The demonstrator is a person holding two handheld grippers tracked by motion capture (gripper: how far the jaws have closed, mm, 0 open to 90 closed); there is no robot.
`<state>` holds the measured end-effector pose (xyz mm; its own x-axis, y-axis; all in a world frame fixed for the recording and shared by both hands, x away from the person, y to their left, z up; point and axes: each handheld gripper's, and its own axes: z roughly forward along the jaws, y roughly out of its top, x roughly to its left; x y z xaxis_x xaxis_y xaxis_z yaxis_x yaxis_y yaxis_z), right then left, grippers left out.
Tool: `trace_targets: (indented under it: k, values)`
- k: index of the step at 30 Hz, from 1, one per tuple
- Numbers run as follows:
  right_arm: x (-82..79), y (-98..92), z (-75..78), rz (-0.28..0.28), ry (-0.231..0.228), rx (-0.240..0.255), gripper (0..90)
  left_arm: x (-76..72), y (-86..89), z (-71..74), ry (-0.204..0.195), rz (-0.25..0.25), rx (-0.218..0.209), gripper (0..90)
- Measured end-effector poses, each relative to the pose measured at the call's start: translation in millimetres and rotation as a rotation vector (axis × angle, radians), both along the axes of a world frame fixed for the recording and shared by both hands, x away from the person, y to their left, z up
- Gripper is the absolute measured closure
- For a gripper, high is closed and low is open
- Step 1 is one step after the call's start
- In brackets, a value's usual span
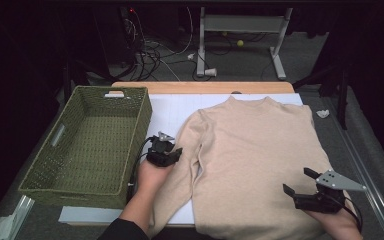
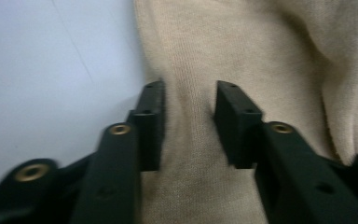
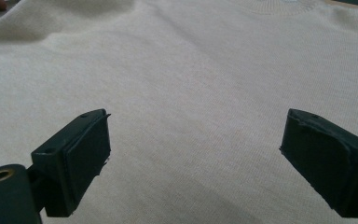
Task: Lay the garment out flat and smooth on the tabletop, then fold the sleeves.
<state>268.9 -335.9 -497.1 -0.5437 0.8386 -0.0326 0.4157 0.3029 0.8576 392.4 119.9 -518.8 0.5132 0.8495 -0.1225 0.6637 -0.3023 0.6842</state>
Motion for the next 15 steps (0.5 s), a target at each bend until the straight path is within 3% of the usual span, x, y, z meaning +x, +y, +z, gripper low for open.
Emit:
trace_targets:
  k: [2, 7, 15]
  values:
    - [-0.3, 1.0, -0.7, 0.002, 0.003, -0.005, 9.3, -0.3, -1.4, 0.4, -0.015, -0.001, 0.009, 75.6]
    - [0.0, 3.5, -0.5, 0.007, 0.003, -0.004, 9.4, 0.9, 1.9, 3.6, -0.040, 0.015, -0.030, 79.4]
    - [0.7, 3.3, 3.0, -0.005, -0.005, 0.012, 9.7, 3.9, 1.6, 20.2, -0.064, 0.013, -0.042, 82.9]
